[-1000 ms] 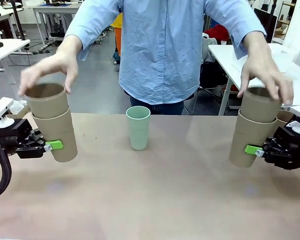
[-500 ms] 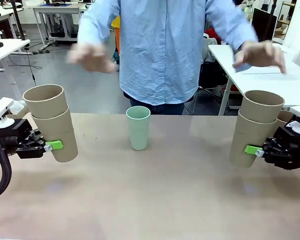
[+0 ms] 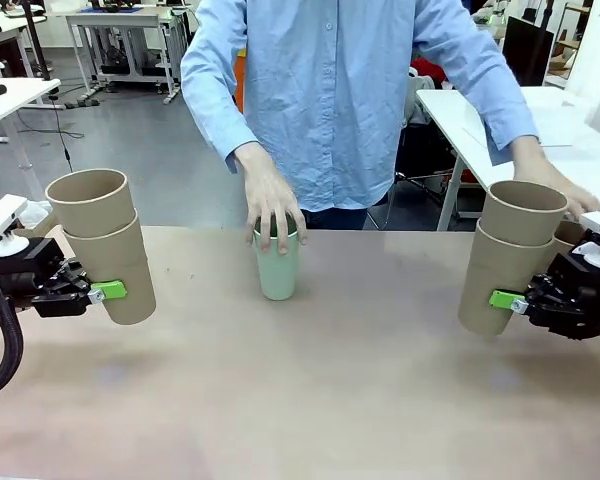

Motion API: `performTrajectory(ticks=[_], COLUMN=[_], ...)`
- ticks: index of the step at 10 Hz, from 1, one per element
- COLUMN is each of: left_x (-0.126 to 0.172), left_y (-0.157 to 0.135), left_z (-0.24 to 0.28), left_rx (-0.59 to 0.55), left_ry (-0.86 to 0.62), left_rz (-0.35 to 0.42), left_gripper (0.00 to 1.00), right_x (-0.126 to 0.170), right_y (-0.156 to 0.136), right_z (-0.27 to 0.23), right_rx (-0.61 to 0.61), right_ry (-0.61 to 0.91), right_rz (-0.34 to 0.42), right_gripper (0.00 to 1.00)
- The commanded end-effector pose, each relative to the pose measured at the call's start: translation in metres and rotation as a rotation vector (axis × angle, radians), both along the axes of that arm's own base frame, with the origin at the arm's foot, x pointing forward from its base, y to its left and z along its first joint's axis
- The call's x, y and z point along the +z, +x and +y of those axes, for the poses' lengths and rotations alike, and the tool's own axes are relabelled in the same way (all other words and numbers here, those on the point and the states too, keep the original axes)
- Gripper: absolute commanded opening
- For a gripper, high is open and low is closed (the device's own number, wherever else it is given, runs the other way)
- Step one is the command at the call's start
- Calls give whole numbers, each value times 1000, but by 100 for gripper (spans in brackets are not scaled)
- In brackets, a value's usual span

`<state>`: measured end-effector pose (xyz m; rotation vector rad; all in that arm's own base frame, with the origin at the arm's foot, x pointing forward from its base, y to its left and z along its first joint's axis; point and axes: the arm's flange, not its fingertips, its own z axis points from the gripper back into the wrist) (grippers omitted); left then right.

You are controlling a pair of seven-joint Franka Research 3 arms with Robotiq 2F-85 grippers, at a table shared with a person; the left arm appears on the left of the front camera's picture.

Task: Stack the cups and store them in the basket.
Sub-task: Place the stack of Reusable plastic cups into the Pantry Basket.

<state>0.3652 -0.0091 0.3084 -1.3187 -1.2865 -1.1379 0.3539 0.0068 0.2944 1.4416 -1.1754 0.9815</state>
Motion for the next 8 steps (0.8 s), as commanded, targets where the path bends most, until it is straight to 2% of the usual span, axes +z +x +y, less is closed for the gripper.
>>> performTrajectory(ticks=[1, 8], left_x=[3, 3], left_y=[-1, -1], left_z=[1, 1], left_rx=[2, 2], left_ry=[-7, -7], left_rz=[-5, -5], left_gripper=[86, 86], right_x=[3, 3], right_y=[1, 1], right_z=[2, 2], right_rx=[3, 3], right_ry=[0, 0], right_rz=[-5, -5], right_gripper=[86, 86])
